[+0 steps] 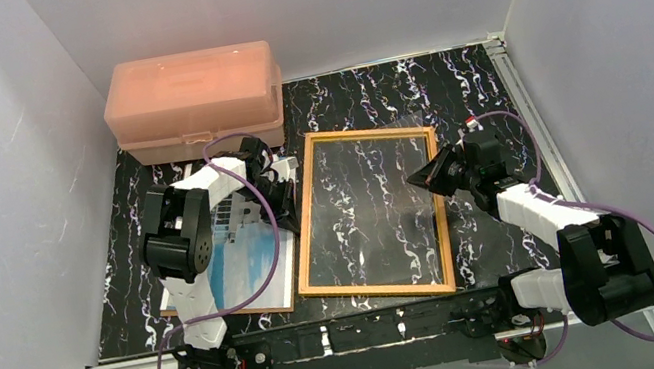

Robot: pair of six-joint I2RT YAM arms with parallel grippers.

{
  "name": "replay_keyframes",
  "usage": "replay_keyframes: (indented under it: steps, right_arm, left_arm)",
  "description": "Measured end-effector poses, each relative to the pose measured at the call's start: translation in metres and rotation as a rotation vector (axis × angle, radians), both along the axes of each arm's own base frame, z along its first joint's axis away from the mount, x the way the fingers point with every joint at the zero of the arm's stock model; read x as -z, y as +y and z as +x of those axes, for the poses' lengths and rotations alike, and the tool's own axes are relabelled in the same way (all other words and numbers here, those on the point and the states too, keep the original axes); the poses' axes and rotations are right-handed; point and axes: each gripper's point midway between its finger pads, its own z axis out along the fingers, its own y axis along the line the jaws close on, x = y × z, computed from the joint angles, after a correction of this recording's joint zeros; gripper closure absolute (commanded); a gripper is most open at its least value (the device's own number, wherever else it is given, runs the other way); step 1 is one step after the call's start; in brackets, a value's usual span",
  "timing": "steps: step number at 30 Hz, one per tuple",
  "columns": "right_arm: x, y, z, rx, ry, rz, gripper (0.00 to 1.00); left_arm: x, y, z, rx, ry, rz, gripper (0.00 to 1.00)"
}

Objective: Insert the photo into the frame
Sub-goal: Place the photo frame item in the photo frame.

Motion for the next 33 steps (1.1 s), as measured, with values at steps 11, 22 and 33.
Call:
replay_keyframes:
  steps: [11,22,33]
  right_arm:
    - [0.01,-0.002,0.0,-0.003,0.028,-0.023,0.99]
    - [-0.023,0.003,0.003,-0.032,-0.099,0.001,0.99]
    - [-0.049,0.016,0.006,-0.077,-0.207,0.048,0.99]
  left_arm:
    - [0.0,0.0,0.0,0.0,0.0,0.0,1.0]
    - [0.0,0.0,0.0,0.0,-0.002,-0.002,1.0]
    - [0.0,-0.001,0.001,0.0,-0.002,-0.005,1.0]
